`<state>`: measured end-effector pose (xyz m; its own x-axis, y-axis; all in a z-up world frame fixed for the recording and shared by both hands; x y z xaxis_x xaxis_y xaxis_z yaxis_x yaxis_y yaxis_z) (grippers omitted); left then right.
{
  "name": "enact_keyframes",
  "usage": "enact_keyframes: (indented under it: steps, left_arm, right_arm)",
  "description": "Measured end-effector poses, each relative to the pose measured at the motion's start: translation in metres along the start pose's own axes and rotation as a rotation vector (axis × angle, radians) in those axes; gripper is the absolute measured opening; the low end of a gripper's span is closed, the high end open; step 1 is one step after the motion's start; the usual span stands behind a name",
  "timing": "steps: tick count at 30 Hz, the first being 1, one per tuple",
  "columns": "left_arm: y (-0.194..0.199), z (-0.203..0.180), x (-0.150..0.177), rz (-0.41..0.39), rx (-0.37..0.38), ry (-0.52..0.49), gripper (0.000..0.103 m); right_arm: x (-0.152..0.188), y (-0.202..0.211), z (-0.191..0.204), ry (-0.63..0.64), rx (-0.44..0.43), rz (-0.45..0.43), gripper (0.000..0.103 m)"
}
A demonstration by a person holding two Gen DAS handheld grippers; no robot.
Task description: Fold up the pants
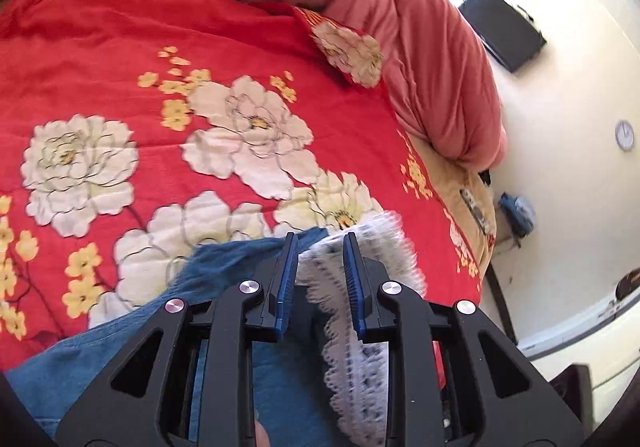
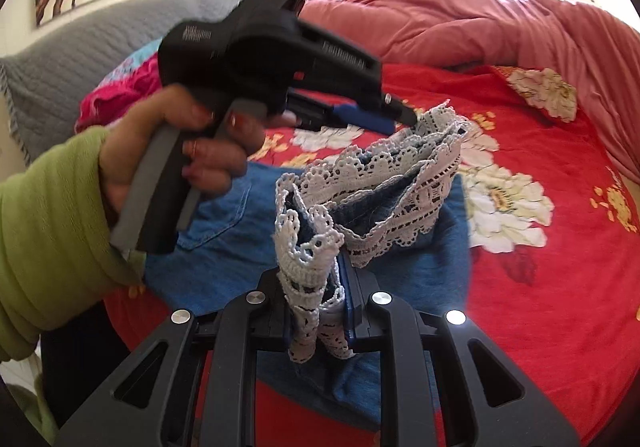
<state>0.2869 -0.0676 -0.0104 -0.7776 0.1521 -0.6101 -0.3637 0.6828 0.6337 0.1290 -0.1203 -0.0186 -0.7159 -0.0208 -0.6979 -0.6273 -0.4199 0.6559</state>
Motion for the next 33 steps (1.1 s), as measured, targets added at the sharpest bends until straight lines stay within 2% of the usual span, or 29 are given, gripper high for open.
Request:
enact_keyframes:
  steps: [7,11,14,16,17,19,22,24,28,30,33]
  left_arm:
    - [0.039,0.022,0.015,-0.054,-0.08,0.061,0.017]
    - [0.054,0.046,0.036,-0.086,-0.068,0.176,0.029]
    - [0.055,0.067,0.056,-0.103,0.004,0.291,0.034]
    - [0.053,0.075,0.062,-0.097,0.028,0.334,0.037]
    - [0.053,0.077,0.064,-0.099,0.021,0.339,0.037]
    - [0.053,0.078,0.064,-0.097,0.005,0.325,0.039]
    - [0.054,0.073,0.063,-0.085,-0.005,0.296,0.046]
    - [0.052,0.068,0.062,-0.071,-0.026,0.261,0.051]
    - [0.046,0.062,0.059,-0.045,-0.061,0.214,0.057]
    - [0.042,0.062,0.056,-0.035,-0.083,0.201,0.058]
    - [0.035,0.062,0.055,-0.016,-0.091,0.192,0.058]
  right_arm:
    - [0.007,-0.014,0.03,0.091,-0.003,0.028,0.017]
    - [0.014,-0.022,0.046,0.157,-0.004,0.046,0.017]
    - [0.022,-0.028,0.055,0.213,-0.012,0.079,0.024]
    - [0.027,-0.028,0.06,0.233,-0.031,0.091,0.037]
    - [0.029,-0.026,0.062,0.234,-0.058,0.094,0.039]
    - [0.031,-0.016,0.065,0.222,-0.121,0.096,0.053]
    - [0.026,0.006,0.056,0.152,-0.203,0.079,0.056]
    - [0.015,0.02,0.041,0.089,-0.216,0.049,0.06]
    - [-0.019,0.024,-0.009,-0.034,-0.099,0.002,0.062]
    - [-0.035,0.013,-0.037,-0.084,-0.018,0.022,0.062]
    - [-0.051,-0.005,-0.064,-0.114,0.051,0.052,0.062]
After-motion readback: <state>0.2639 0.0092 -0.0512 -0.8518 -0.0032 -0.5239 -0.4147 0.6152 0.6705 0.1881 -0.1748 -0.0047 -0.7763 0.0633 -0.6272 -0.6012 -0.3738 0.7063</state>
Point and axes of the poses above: each gripper's, at about its wrist camera, not at the fingertips, and y roughly against the way its jaws point, z to its left, x to its underside, the point moved 3 cm from there along -y, roughly the way its jaws point, and after that the axes turned 12 degrees about -y, right-handed, at the moved point
